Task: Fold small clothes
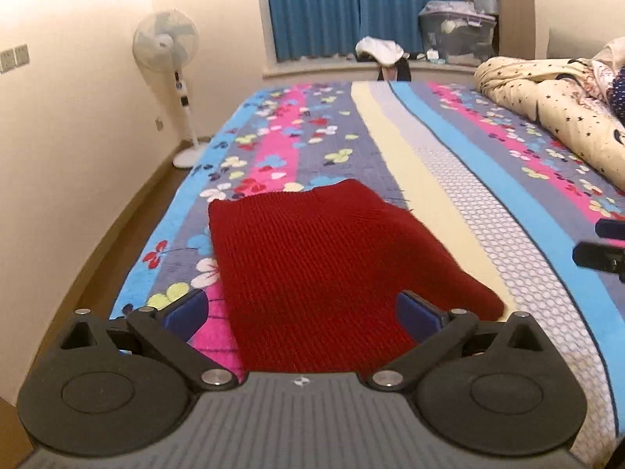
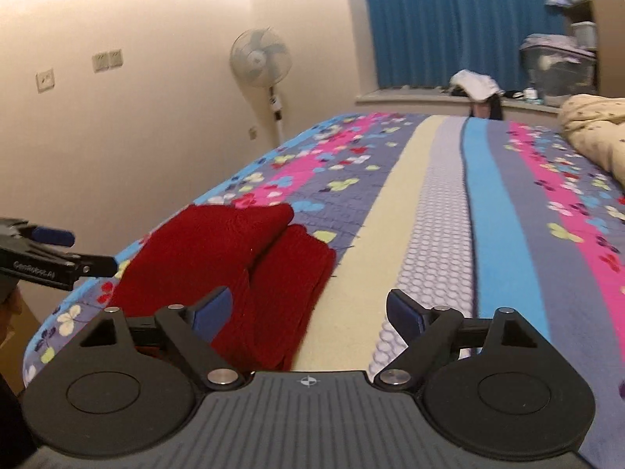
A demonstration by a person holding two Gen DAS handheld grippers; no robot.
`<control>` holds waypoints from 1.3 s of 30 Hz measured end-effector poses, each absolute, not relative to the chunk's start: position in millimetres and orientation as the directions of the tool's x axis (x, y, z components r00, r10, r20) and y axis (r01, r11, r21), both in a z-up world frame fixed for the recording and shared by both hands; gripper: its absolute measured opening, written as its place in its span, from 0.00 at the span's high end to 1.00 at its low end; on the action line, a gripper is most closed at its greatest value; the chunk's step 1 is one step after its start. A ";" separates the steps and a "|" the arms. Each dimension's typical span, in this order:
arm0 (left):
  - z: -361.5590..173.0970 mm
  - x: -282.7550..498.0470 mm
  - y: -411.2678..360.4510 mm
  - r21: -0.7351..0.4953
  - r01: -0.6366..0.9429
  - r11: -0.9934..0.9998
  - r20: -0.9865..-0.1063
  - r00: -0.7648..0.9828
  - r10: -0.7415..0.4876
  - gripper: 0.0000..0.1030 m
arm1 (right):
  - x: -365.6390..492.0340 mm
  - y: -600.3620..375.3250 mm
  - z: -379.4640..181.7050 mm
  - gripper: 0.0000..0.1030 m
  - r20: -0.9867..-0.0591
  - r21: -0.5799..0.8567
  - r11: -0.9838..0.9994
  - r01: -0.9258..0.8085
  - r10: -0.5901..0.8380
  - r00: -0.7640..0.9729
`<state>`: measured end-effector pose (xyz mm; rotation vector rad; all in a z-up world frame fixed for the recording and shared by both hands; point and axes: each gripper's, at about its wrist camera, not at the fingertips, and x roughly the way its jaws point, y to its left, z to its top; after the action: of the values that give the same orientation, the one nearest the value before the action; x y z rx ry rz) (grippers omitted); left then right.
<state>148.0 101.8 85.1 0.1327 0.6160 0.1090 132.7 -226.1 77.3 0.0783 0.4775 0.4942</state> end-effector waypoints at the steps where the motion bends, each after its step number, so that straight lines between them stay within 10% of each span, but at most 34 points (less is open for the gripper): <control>1: 86.8 136.3 97.5 0.147 -0.069 0.987 -0.559 0.817 0.140 0.01 | 126.0 -227.2 76.8 0.09 -0.406 0.190 0.884 -0.426 0.466 0.786; 20: 56.3 85.1 77.8 0.099 -0.176 0.979 -0.545 0.814 0.201 0.01 | 64.2 -214.7 76.3 0.06 -0.278 0.201 0.886 -0.418 0.461 0.843; 39: 41.0 108.8 89.5 0.057 -0.195 0.979 -0.638 0.747 0.186 0.01 | 82.3 -180.6 57.8 0.05 -0.377 0.165 0.859 -0.484 0.508 0.774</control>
<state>108.8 89.5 41.0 -0.0138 0.6963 0.2081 82.3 -180.6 57.8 0.0595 0.4251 0.5376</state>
